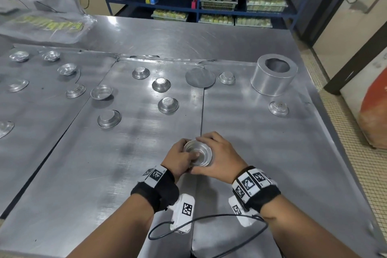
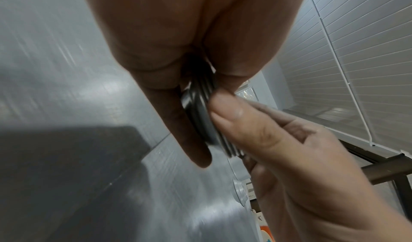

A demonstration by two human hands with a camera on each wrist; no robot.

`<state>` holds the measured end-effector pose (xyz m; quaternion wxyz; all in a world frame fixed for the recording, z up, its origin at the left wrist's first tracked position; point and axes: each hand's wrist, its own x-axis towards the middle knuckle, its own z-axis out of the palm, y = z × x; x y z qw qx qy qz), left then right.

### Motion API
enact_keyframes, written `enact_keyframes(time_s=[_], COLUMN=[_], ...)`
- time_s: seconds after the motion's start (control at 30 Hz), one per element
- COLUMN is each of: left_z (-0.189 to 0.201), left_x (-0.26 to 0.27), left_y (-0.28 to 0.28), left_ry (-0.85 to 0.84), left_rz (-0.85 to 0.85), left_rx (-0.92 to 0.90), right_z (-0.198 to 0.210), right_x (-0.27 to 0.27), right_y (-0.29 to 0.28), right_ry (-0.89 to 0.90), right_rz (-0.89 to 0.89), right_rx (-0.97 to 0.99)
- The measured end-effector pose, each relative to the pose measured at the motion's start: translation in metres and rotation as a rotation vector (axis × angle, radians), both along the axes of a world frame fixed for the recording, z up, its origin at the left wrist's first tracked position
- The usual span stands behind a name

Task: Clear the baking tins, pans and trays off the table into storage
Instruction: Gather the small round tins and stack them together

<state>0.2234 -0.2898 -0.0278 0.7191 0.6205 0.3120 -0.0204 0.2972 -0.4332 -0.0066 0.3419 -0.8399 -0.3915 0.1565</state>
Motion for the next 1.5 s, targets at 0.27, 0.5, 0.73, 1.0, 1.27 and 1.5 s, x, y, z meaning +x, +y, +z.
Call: enact_keyframes(time_s=[0.27, 0.5, 0.73, 1.0, 1.27, 1.5], left_z=[-0.002, -0.002, -0.003, -0.001, 0.001, 0.012], left_x=[0.021, 0.045, 0.068, 0.077, 0.074, 0.060], left_y=[-0.017, -0.033, -0.045, -0.052, -0.048, -0.045], left_ry=[0.019, 0.036, 0.088, 0.100, 0.075, 0.099], left_rz=[0.023, 0.024, 0.022, 0.043, 0.034, 0.007], left_rx=[-0.026, -0.032, -0.025, -0.035, -0.041, -0.052], right_z=[-0.017, -0.037, -0.036, -0.043, -0.043, -0.026], right_x=[0.067, 0.161, 0.243, 0.282, 0.257, 0.196], right_y=[-0.039, -0.078, -0.104, -0.115, -0.108, -0.083], right_ry=[0.050, -0.122, -0.273, -0.212, -0.155, -0.170], right_rz=[0.004, -0.325, -0.543, -0.614, -0.730, -0.645], right_rx=[-0.132, -0.280, -0.432, -0.499, -0.408, -0.131])
